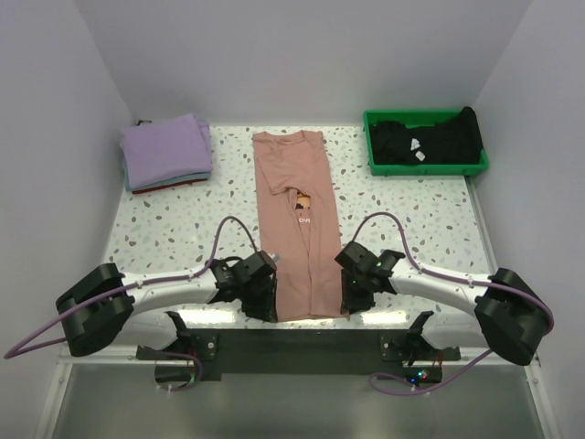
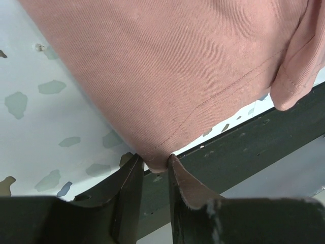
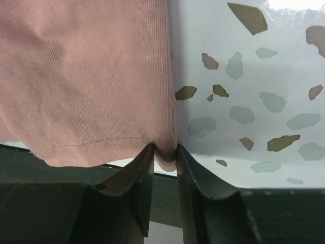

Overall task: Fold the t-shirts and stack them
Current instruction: Fold the tshirt

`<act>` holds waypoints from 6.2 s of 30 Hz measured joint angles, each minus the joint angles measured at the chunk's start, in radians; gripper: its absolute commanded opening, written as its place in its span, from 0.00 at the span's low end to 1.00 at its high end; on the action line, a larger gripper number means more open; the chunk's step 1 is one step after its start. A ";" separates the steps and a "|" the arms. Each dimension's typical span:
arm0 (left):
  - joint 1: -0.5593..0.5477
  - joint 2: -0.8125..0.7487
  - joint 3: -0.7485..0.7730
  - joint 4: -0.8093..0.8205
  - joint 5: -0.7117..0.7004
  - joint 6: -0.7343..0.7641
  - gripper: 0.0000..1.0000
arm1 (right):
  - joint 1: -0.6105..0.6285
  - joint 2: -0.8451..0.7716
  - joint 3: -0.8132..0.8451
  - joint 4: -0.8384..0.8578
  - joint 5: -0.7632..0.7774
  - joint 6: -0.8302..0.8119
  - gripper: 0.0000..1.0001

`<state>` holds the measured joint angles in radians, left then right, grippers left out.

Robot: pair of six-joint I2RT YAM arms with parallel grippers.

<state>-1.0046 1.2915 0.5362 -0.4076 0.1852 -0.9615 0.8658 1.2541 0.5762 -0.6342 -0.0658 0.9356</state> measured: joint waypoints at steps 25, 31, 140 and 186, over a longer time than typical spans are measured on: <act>-0.019 0.005 0.027 -0.074 -0.074 -0.026 0.00 | 0.006 0.000 0.017 -0.040 0.011 0.007 0.00; -0.019 -0.092 0.049 -0.199 -0.179 -0.052 0.00 | 0.009 -0.042 0.092 -0.130 0.023 0.006 0.00; 0.520 0.283 0.441 0.213 -0.113 0.360 0.75 | -0.328 0.687 1.012 -0.047 0.113 -0.425 0.57; 0.419 -0.027 0.000 0.353 -0.171 0.327 0.76 | -0.396 0.599 0.967 -0.068 0.130 -0.446 0.57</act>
<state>-0.5858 1.2644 0.5362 -0.0547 0.0147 -0.6350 0.4702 1.8534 1.5436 -0.7021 0.0639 0.4900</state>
